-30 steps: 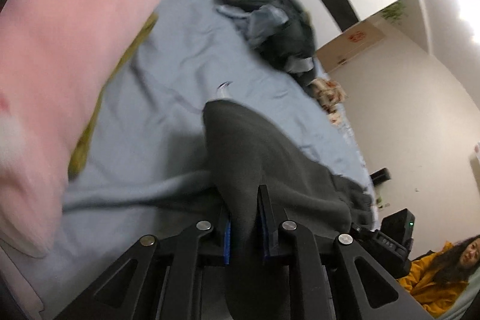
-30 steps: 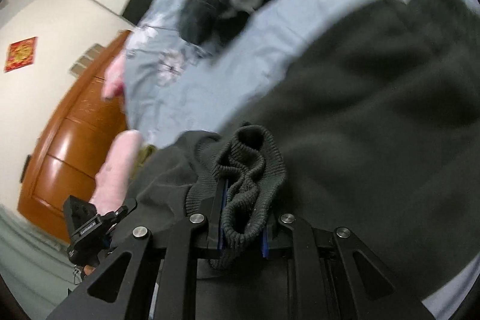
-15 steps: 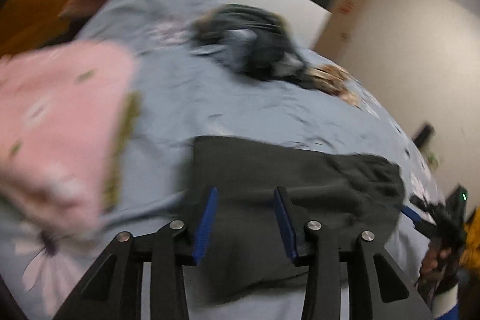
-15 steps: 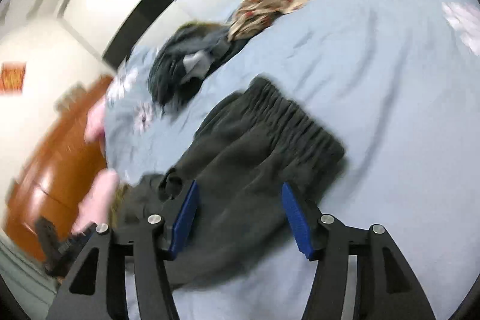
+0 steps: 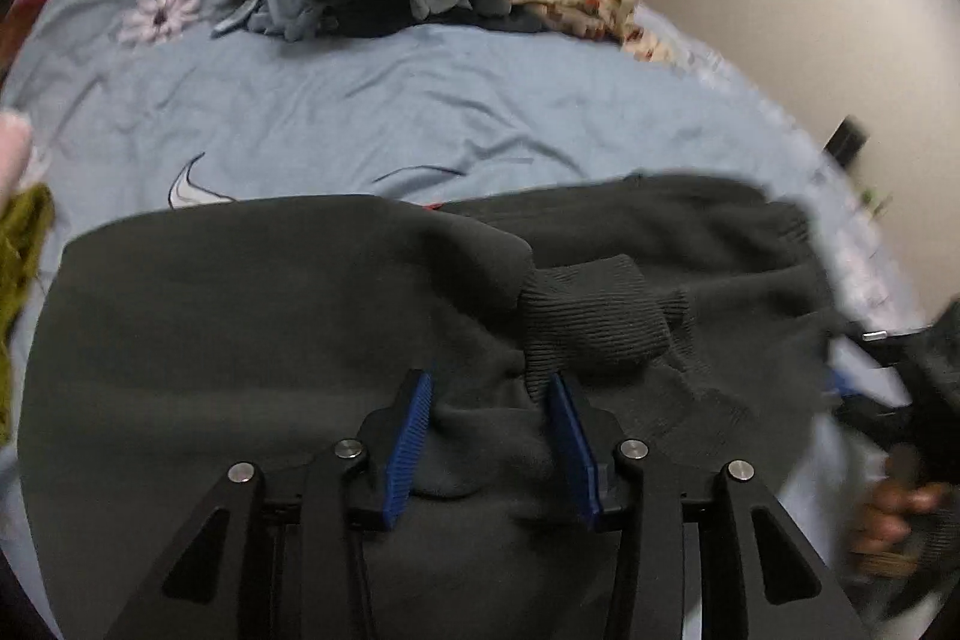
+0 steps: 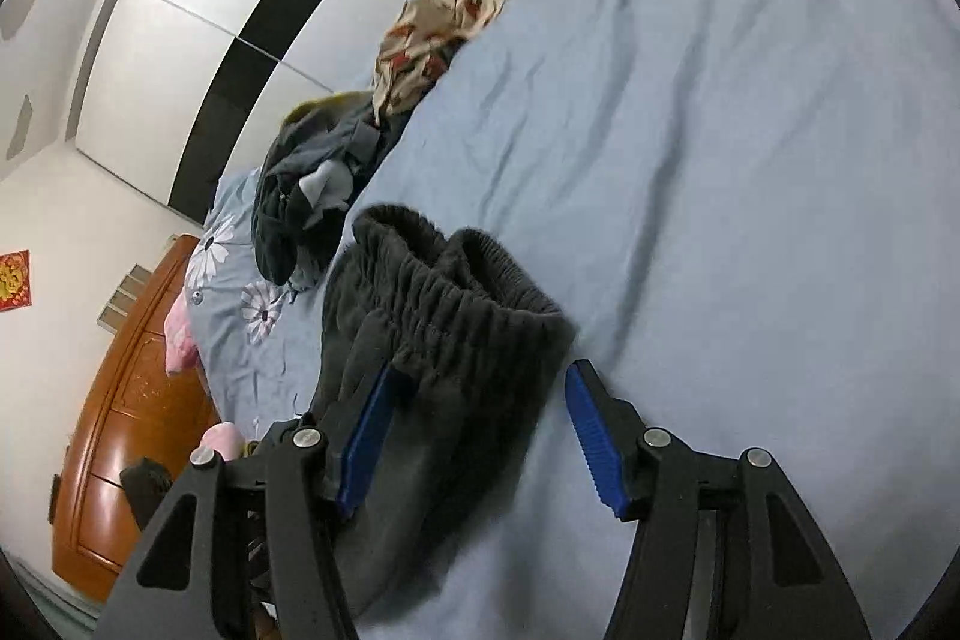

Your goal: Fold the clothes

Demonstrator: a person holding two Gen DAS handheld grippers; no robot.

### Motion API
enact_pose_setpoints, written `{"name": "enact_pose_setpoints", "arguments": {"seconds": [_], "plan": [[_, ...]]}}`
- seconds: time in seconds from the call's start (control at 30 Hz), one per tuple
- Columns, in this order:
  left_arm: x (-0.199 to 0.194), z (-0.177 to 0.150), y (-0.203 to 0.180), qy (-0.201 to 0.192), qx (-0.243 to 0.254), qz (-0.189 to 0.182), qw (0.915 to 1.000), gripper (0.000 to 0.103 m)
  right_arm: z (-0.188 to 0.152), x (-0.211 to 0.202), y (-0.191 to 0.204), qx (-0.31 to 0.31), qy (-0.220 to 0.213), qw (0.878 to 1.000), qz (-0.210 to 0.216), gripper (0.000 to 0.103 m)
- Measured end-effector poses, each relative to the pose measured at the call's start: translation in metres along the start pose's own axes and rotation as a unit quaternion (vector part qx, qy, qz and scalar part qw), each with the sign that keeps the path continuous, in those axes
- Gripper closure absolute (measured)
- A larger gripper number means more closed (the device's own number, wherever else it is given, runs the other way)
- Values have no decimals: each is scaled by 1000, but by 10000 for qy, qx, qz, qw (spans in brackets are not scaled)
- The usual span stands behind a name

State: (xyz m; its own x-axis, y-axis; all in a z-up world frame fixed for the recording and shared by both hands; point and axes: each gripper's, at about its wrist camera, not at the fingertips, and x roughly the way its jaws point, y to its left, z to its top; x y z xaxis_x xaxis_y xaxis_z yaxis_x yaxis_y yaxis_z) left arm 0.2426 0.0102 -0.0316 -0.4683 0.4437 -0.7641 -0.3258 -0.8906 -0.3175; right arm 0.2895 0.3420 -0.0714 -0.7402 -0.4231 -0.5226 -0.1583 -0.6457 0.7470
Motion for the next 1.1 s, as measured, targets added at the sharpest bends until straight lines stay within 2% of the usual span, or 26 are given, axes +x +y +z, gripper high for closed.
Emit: {"name": "enact_pose_setpoints", "arguments": {"seconds": [0.13, 0.27, 0.33, 0.37, 0.43, 0.5, 0.6, 0.73, 0.87, 0.93, 1.1], "plan": [[-37, -6, 29, -205, -417, -418, 9980, 57, 4, 12, 4, 129, -75, 9999, 33, 41], [-69, -14, 63, -432, -810, -531, 9944, 57, 7, 16, 8, 220, -195, 9996, 8, 42], [-88, -19, 84, -573, -1003, -644, 9912, 56, 7, 15, 9, 316, -293, 9991, 44, 51], [-94, -20, 91, -631, -1058, -589, 9906, 55, 8, 12, 14, 280, -338, 9990, 35, 53], [-102, -22, 106, -723, -1202, -510, 9888, 53, 10, 7, 28, 166, -417, 9990, 28, 63], [-108, -26, 123, -790, -1399, -493, 9858, 53, 12, -1, 49, -56, -492, 9988, -44, 65], [-116, -32, 148, -889, -1692, -468, 9804, 53, 11, -17, 112, -917, -618, 9938, -125, 66], [-133, -42, 172, -1090, -1921, -438, 9743, 53, -10, -27, 209, -2263, -685, 9714, -204, 70], [-147, -52, 189, -1250, -2073, -452, 9692, 52, -50, -8, 290, -3467, -503, 9364, -220, 71], [-150, -57, 197, -1264, -2137, -455, 9676, 52, -72, 9, 314, -3796, -318, 9244, -195, 72], [-148, -66, 211, -1213, -2308, -520, 9640, 52, -137, 54, 342, -4420, 238, 8967, -60, 72]]}}
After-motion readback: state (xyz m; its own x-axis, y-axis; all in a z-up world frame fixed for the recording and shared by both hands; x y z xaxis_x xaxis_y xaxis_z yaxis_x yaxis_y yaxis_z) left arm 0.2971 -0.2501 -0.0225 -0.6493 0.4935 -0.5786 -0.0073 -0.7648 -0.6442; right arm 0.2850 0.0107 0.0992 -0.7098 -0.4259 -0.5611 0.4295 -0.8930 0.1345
